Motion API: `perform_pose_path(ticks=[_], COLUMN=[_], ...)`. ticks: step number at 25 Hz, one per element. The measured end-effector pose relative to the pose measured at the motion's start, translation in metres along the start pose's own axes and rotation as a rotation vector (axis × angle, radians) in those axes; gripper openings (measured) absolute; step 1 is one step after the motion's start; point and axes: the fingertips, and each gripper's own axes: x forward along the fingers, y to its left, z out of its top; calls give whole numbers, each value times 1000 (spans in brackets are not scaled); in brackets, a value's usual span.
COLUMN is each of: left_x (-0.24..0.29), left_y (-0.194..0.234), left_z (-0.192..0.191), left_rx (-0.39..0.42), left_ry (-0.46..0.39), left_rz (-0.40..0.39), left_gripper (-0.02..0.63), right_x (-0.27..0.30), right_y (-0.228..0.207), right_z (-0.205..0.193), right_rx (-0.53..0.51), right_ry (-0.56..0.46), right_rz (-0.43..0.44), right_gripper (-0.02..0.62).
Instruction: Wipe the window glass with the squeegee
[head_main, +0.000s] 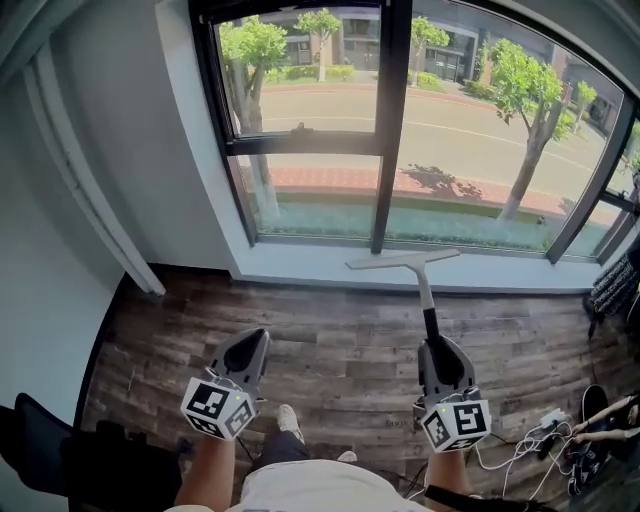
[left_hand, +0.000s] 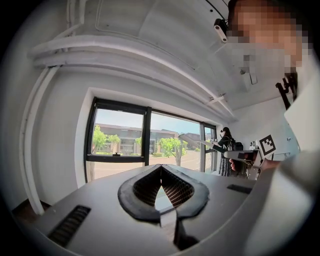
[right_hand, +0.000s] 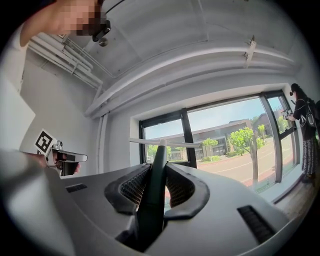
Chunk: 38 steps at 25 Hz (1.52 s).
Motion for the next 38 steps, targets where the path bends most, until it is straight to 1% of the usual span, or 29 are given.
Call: perform_pose_path(ticks=[6, 10, 13, 18, 24, 27, 29, 33, 38], left_x=[39, 66, 85, 118, 152, 160, 167, 185, 221], left_y=[6, 30, 61, 126, 211, 251, 275, 305, 321], left_z=[-11, -9, -8, -5, 4, 7, 5, 0, -10], left_rx=[-25, -33, -35, -80, -56, -24, -17, -49, -55], left_ry=[16, -1, -15, -37, -28, -23, -18, -11, 22], left_rz=[-19, -26, -28, -23, -28, -24, -21, -23, -34], left_gripper=[15, 15, 17, 15, 16, 16, 16, 16, 17], right_x=[28, 63, 100, 168, 258, 296, 318, 353, 395], right_y=[-18, -21, -16, 1, 31, 47, 57, 65, 45], right_z=[-8, -6, -3, -1, 2, 3, 2, -8, -25], right_rx=[-2, -26, -44, -74, -82, -83, -78, -82, -45], right_ry=[37, 38, 34, 26, 14, 0, -8, 22, 50], right_rz=[-7, -5, -12, -7, -7, -18, -21, -7, -14], right_gripper=[98, 98, 98, 98, 98, 98, 99, 98, 98])
